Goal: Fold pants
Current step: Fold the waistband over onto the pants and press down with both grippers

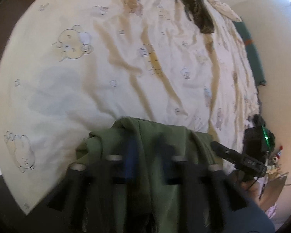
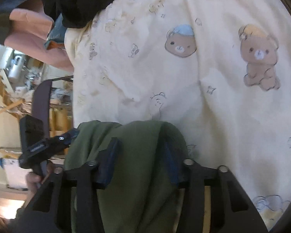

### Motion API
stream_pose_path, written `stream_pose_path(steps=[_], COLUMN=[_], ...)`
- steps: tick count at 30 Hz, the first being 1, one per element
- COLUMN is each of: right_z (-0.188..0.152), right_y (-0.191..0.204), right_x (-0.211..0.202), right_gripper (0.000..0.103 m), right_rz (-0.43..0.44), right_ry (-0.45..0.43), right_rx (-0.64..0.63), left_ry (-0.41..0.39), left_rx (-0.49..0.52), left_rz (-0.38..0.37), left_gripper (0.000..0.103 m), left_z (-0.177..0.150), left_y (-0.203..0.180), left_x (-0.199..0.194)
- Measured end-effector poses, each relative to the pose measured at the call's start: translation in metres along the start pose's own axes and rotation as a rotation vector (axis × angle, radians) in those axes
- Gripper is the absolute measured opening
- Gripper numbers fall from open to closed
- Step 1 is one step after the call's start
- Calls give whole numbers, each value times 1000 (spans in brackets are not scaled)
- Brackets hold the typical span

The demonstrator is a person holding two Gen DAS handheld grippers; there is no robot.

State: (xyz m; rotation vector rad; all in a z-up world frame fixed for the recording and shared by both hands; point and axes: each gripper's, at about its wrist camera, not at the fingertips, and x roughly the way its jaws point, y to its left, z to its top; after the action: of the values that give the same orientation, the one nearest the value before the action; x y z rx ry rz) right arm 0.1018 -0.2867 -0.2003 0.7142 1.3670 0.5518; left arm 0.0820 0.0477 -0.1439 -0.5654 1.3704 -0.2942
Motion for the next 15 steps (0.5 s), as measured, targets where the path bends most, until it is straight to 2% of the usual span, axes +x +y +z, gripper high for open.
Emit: stream_pose_path(steps=[1, 4, 6, 10, 13, 15], right_z=[0, -1, 1, 11, 20, 29], right_y=[5, 28, 36, 33, 25, 9], right_x=[-3, -15, -28, -47, -48, -42], right_gripper=[3, 3, 2, 1, 1, 1], right_rz=[11, -10, -5, 8, -39, -82], right_ry=[-14, -67, -123, -203, -237, -233], right_rx=[-24, -154, -187, -188, -164, -105], left_ry=[-8, -79, -129, -164, -200, -172], left_rx=[26, 78, 73, 19, 13, -8], left_rz=[6, 26, 37, 50, 115, 128], left_gripper=[4, 2, 1, 1, 1, 1], left_z=[-1, -2, 4, 18, 25, 31], left_y=[-4, -16, -14, 0, 7, 17], left_x=[-2, -21, -34, -43, -44, -35])
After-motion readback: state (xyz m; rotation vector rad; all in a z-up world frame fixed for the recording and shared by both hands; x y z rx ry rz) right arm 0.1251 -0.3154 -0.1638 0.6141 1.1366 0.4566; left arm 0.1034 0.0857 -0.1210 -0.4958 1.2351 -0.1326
